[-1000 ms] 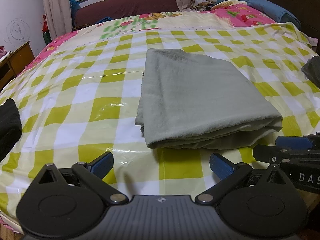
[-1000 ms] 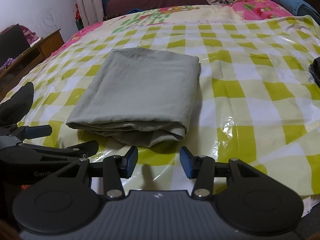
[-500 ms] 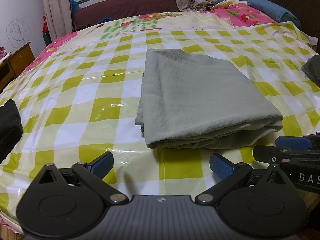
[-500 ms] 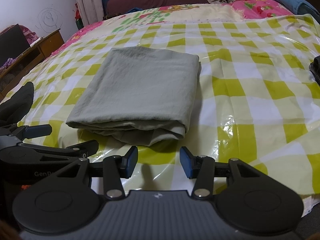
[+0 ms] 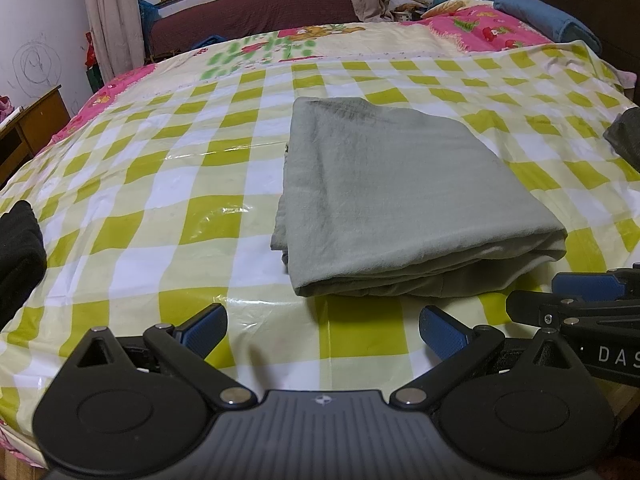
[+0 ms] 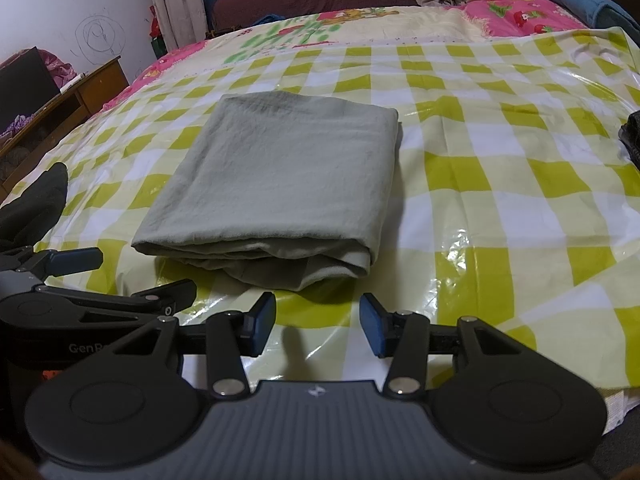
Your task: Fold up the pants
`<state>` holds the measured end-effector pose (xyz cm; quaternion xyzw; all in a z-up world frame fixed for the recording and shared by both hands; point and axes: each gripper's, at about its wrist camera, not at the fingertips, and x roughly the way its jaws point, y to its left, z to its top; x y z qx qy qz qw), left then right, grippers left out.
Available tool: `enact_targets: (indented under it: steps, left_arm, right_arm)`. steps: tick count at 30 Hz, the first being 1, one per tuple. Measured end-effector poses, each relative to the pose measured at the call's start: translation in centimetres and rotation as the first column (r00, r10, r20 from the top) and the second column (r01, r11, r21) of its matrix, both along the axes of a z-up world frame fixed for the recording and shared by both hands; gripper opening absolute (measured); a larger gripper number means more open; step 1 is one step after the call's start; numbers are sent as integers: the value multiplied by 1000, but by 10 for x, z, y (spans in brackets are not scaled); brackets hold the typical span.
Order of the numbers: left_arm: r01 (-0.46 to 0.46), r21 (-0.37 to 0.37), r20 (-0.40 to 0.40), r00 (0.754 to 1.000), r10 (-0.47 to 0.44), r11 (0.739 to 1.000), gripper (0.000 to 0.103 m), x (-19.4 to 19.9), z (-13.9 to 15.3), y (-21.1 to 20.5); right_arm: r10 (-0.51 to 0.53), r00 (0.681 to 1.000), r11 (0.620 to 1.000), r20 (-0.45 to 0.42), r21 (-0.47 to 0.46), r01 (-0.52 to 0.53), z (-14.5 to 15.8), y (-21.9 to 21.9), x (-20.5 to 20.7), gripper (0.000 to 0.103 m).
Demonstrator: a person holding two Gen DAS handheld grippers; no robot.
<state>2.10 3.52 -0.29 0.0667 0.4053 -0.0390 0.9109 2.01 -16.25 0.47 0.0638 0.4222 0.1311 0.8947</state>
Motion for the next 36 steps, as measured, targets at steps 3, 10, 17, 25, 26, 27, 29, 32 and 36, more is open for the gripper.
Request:
enact_targets:
  steps: [3,10,17,25,26,27,29,32,36]
  left_arm:
    - [0,0,0,1000,0,1000,103,0,0,0]
    - [2,6,4,1000,-2,1000,103,0,-1,1]
    - [3,10,8,1000,-3,1000,103,-1,0,2]
    - [3,11,8,1000,-3,1000,103,-1,0,2]
    - [3,11,9,1000,-3,1000,103,-1,0,1]
    - [3,11,8,1000,-3,1000,103,-1,0,1]
    - [2,11,8,1000,-3,1000,103,-1,0,1]
    - [3,11,8,1000,-3,1000,103,-1,0,1]
    - [2,12,7,1000,-2,1000,103,-1,0,1]
  right_arm:
    - [0,1000,1000,0,0,0,0,0,0,48]
    - [0,1000,1000,-2,0,0,-2,1,-1,48]
    - [0,1000,1000,-1,1,0,-1,1,-1,48]
    - [0,1000,1000,-2,0,0,-1,1,-1,48]
    - [0,1000,1000,-2,0,0,-1,1,-1,48]
    - [0,1000,1000,-2,0,0,-1,1,-1,48]
    - [0,1000,1000,-3,0,0,-1,1,-1,48]
    - [1,1000,1000,-3,0,-1,-1,1,-1,48]
    - [0,1000,1000,-3,0,-1,-1,1,-1,48]
